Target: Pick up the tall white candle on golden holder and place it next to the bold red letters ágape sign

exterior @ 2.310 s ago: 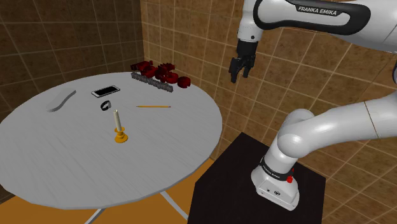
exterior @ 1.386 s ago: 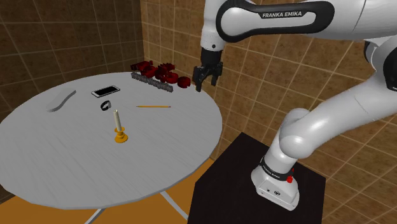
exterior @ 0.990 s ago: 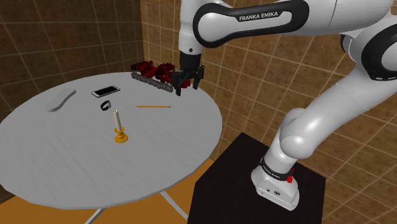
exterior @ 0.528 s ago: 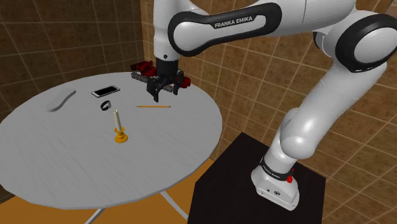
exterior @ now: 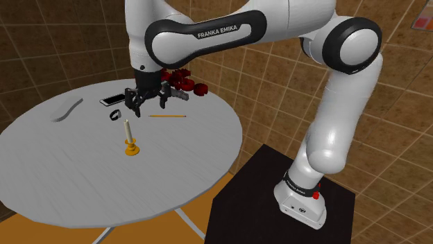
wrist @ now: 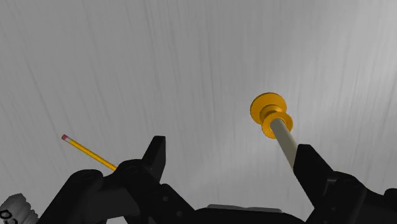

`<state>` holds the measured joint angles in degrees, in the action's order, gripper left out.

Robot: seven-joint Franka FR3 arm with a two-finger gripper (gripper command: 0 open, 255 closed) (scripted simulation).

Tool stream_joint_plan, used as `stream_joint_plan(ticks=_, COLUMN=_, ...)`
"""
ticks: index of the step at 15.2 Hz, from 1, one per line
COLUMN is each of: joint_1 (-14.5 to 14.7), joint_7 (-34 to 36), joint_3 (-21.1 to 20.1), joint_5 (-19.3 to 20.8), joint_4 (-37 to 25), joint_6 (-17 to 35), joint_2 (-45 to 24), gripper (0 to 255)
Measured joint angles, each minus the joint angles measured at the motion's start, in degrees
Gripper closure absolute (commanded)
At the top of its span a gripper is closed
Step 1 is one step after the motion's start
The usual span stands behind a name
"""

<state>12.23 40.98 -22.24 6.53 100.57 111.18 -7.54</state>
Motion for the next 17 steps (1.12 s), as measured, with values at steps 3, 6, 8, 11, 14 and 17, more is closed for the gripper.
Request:
stream_joint_plan(ticks=3, joint_1=2.3, joint_7=3.0, joint_3=-0.7, joint_5=3.0, joint_4=-6.8, joint_6=-0.9, joint_2=-6.1, gripper=0)
stream_joint_plan(ticks=6, joint_1=5.0, joint_7=5.4, joint_3=-0.7, joint_5=6.0, joint_4=-14.7, joint_6=-2.2, joint_2=-12.8, gripper=0)
stream_joint_plan(ticks=8, joint_1=5.5, joint_7=5.9, joint_3=-0.6, joint_5=6.7, joint_4=-16.0, joint_6=-1.9, joint_2=-14.5, gripper=0)
stream_joint_plan(ticks=11, joint_1=5.4, joint_7=6.0, joint_3=-0.4, joint_5=7.0, joint_4=-14.6, joint_6=0.0, joint_2=-14.9, gripper=0)
stream_joint_plan(ticks=14, joint_1=5.5, joint_7=6.3, joint_3=-0.2, joint_5=7.5, joint_4=-13.8, joint_6=1.8, joint_2=-16.0, gripper=0)
stream_joint_plan(ticks=17, joint_1=5.5, joint_7=6.4, joint_3=-0.2, joint_5=7.6, joint_4=-13.4, joint_6=2.3, joint_2=-16.1, gripper=0)
